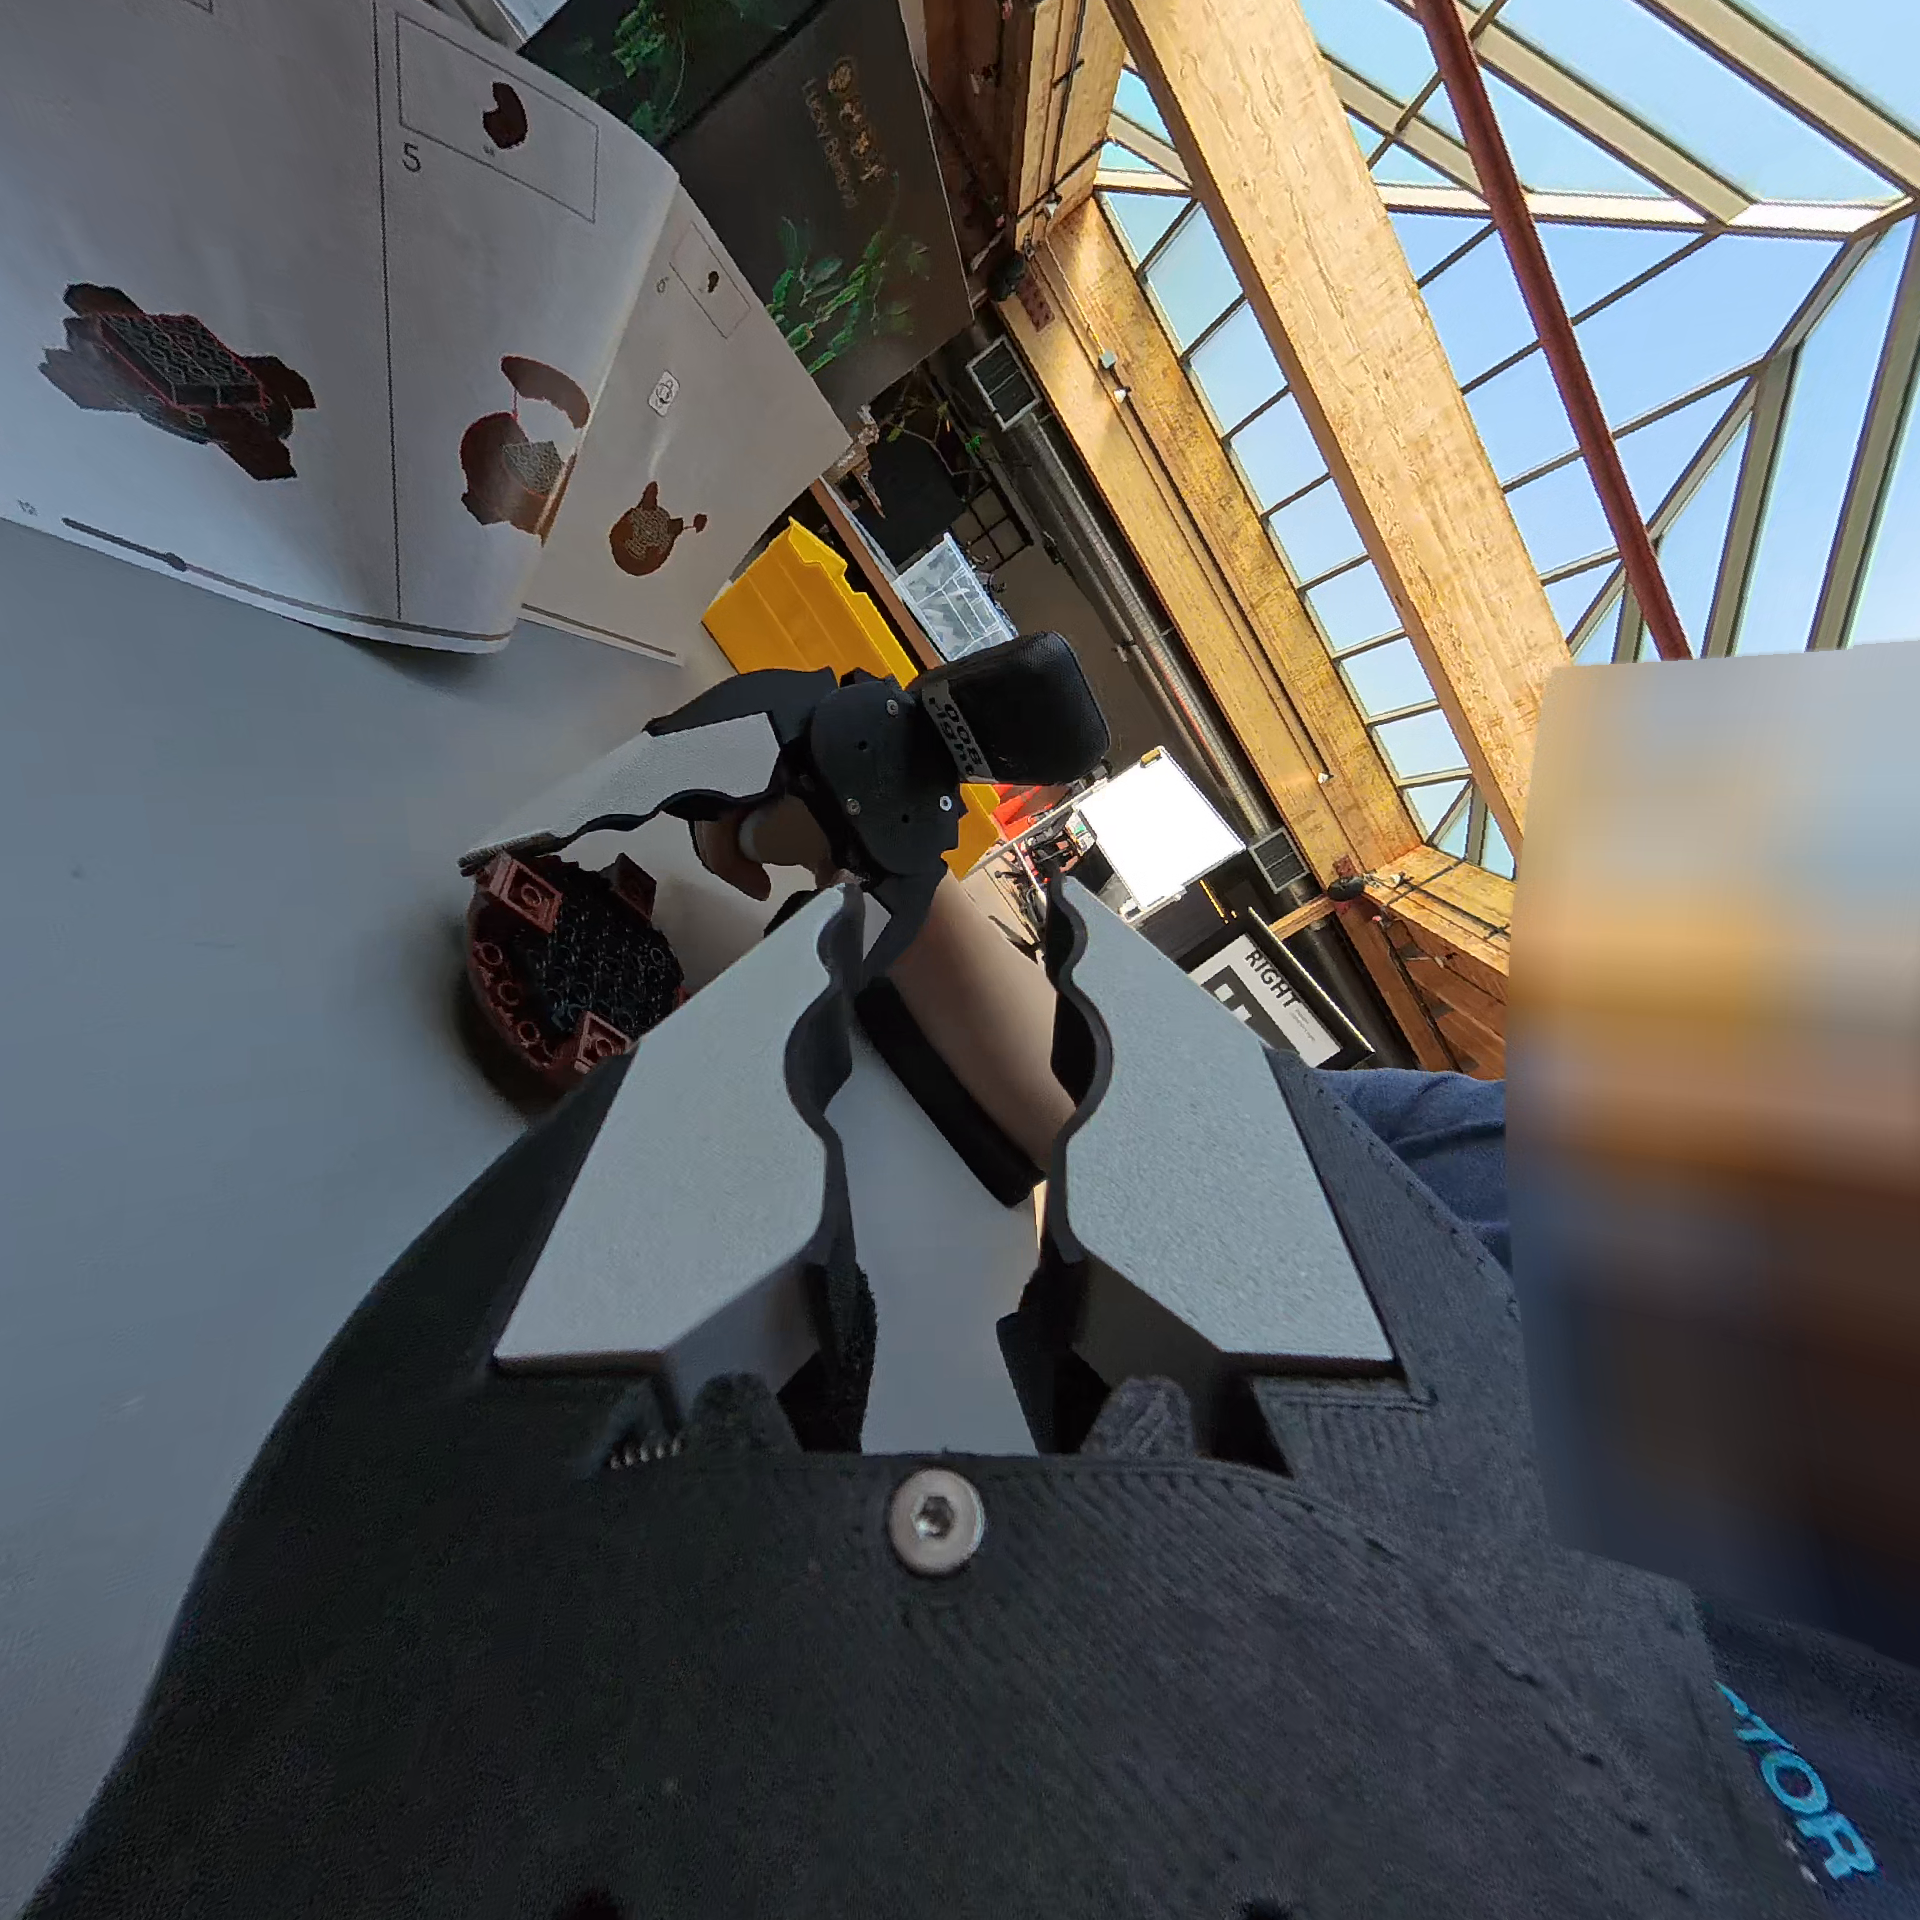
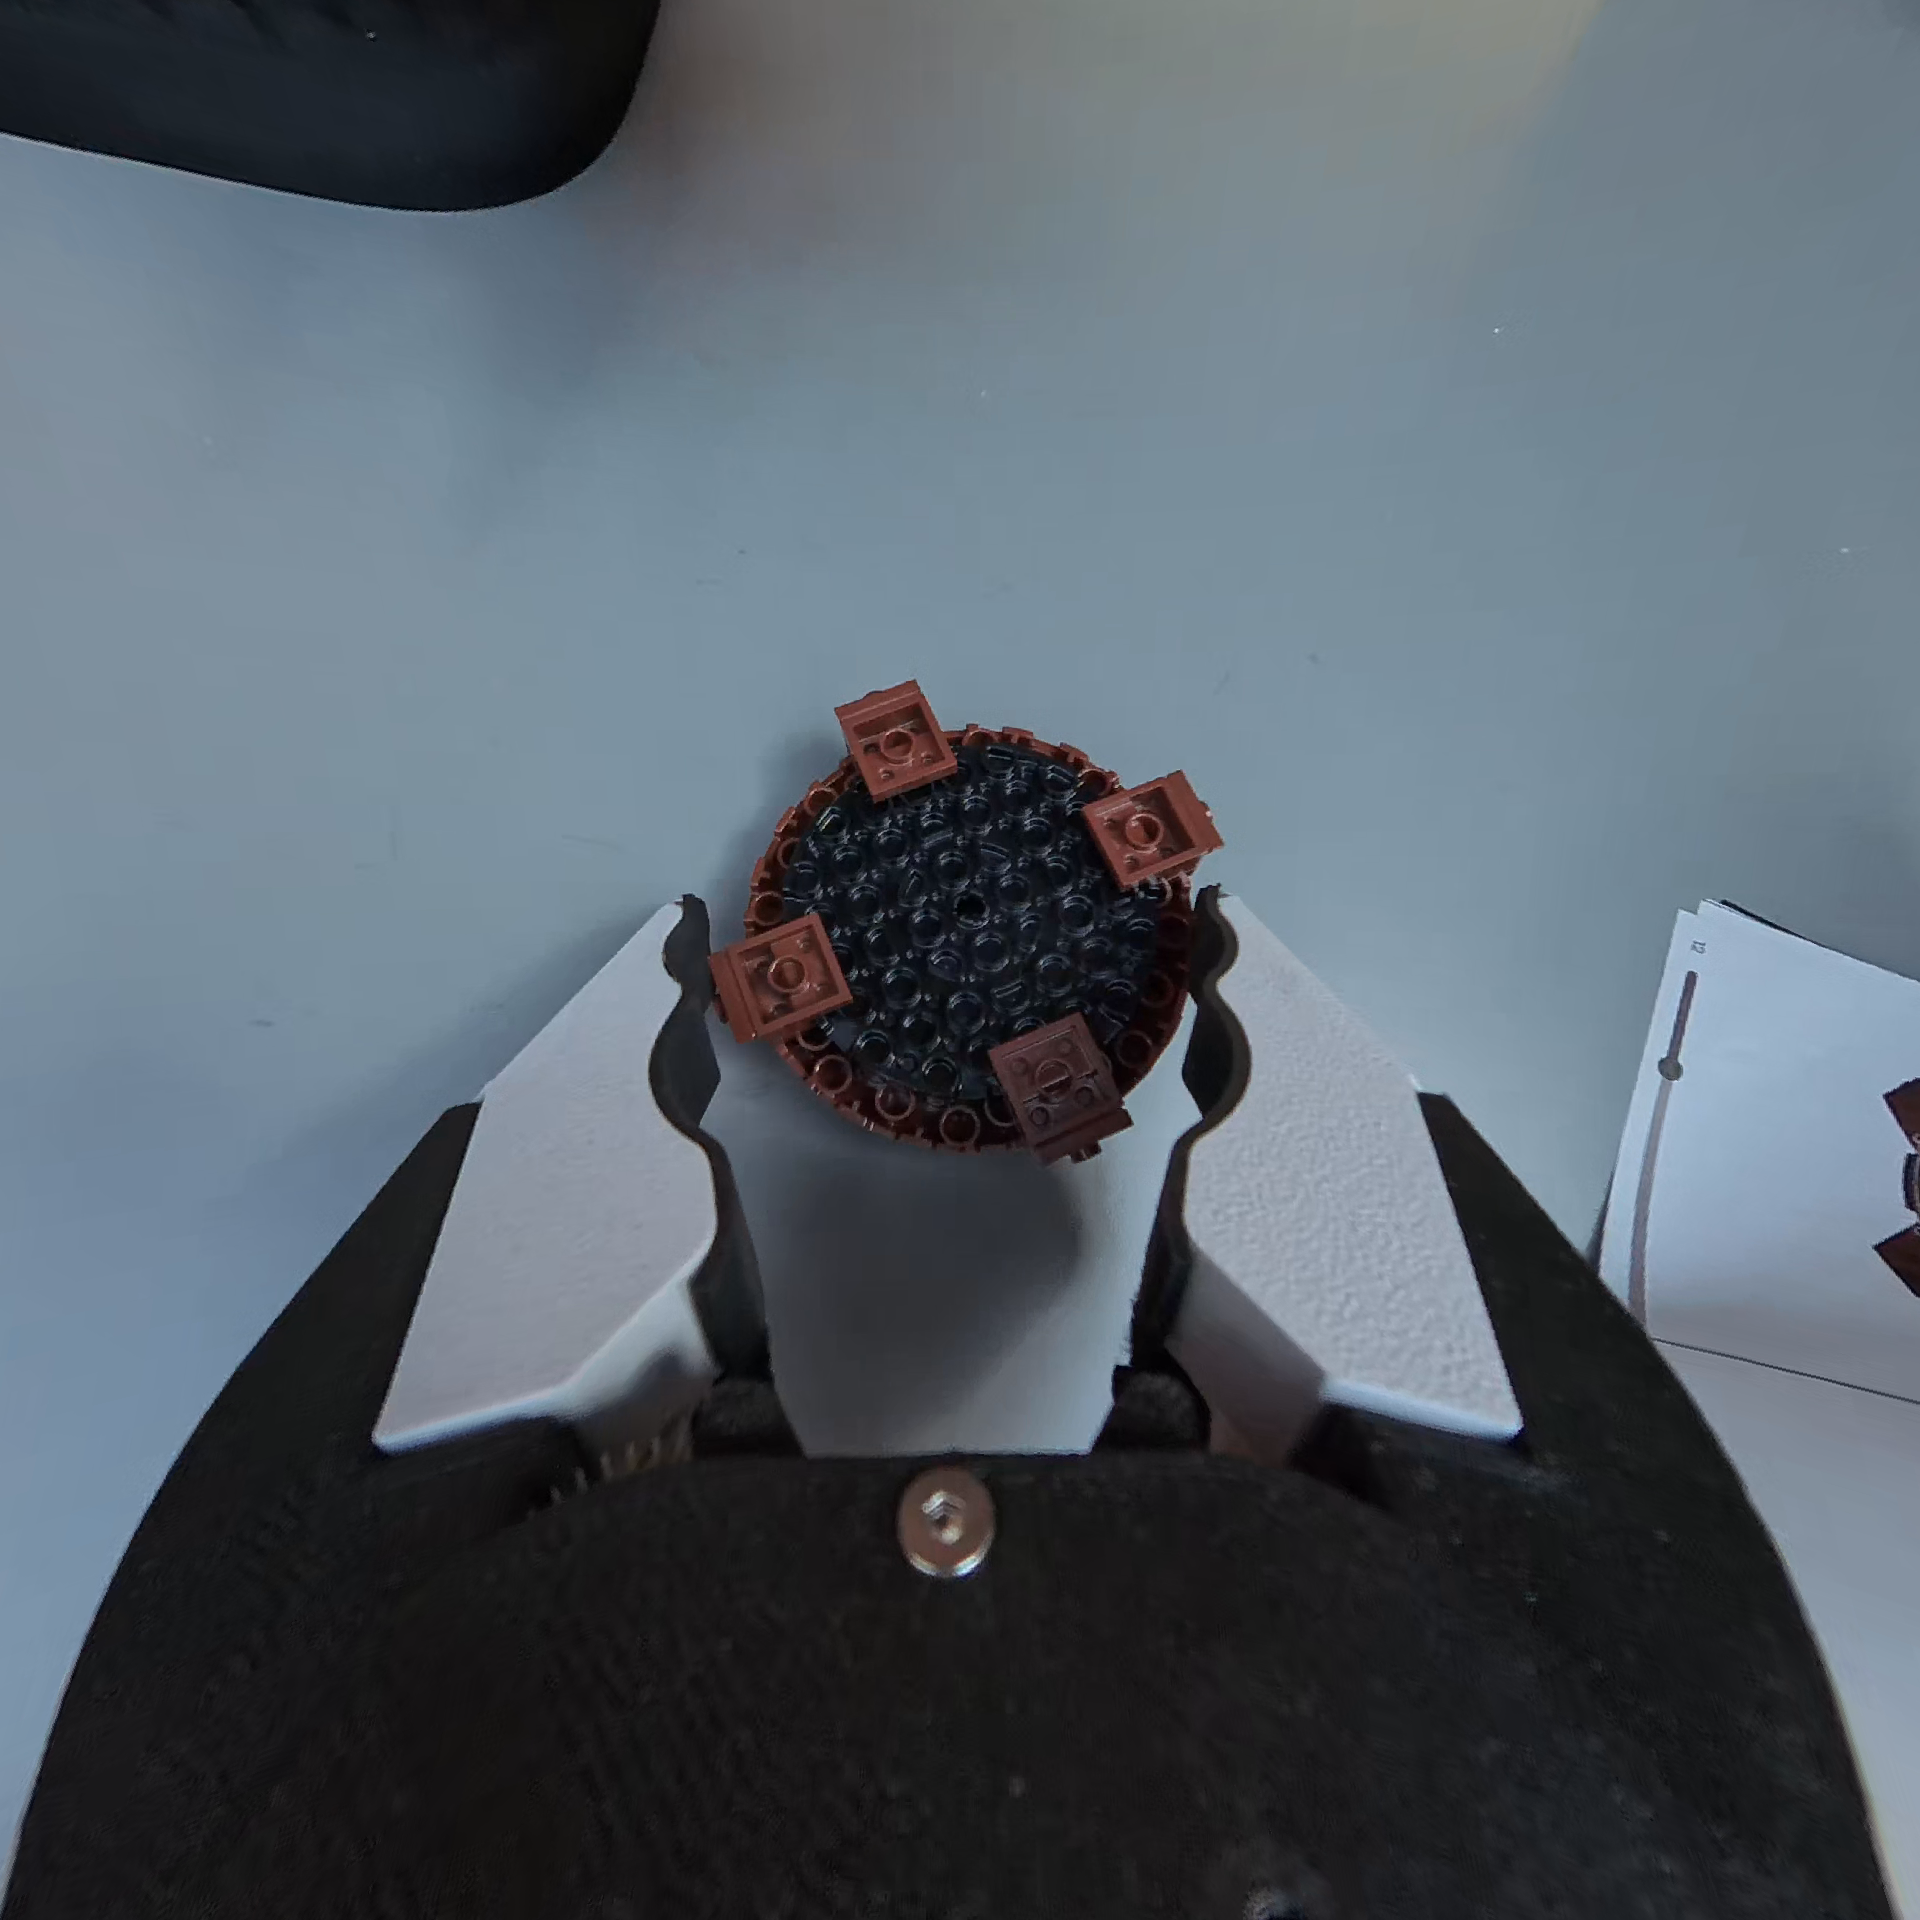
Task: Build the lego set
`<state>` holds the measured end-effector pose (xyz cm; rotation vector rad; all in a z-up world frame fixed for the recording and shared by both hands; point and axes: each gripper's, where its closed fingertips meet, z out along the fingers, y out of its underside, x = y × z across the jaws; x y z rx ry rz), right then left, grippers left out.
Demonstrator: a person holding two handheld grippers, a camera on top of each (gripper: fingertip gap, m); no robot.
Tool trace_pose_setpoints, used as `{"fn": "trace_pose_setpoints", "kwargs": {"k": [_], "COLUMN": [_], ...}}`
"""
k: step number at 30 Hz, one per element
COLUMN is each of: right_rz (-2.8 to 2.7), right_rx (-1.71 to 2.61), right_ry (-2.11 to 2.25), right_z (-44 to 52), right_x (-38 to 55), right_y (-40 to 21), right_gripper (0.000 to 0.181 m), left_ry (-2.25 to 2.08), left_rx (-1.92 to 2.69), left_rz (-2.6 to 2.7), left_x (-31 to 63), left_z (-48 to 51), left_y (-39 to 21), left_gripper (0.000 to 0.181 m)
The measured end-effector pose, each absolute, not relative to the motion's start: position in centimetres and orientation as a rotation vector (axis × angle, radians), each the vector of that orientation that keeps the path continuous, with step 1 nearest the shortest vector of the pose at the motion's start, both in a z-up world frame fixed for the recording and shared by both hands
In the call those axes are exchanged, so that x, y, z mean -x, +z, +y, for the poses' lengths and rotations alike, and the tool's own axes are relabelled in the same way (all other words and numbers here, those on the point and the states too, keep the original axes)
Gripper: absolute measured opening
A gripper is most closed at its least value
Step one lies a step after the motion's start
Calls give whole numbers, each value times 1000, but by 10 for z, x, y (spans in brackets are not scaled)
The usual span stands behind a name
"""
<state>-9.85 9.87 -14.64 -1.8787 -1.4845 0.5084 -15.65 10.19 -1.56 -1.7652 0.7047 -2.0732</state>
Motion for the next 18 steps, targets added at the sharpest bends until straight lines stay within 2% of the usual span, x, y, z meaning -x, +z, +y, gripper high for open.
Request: {"fn": "trace_pose_setpoints", "kwargs": {"k": [11,14,18], "right_rz": [-1495,-1485,-1427], "right_rx": [1897,1897,1803], "right_ry": [590,558,539], "right_z": [92,95,95], "right_x": [102,98,94], "right_y": [-155,-153,-119], "right_gripper": [92,97,98], "left_ry": [-2092,-2045,-1871], "left_rx": [1755,1768,1716], "left_rz": [637,651,753], "left_x": [161,161,169], "left_z": [111,112,105], "left_y": [-17,-18,0], "left_gripper": [32,33,30]}}
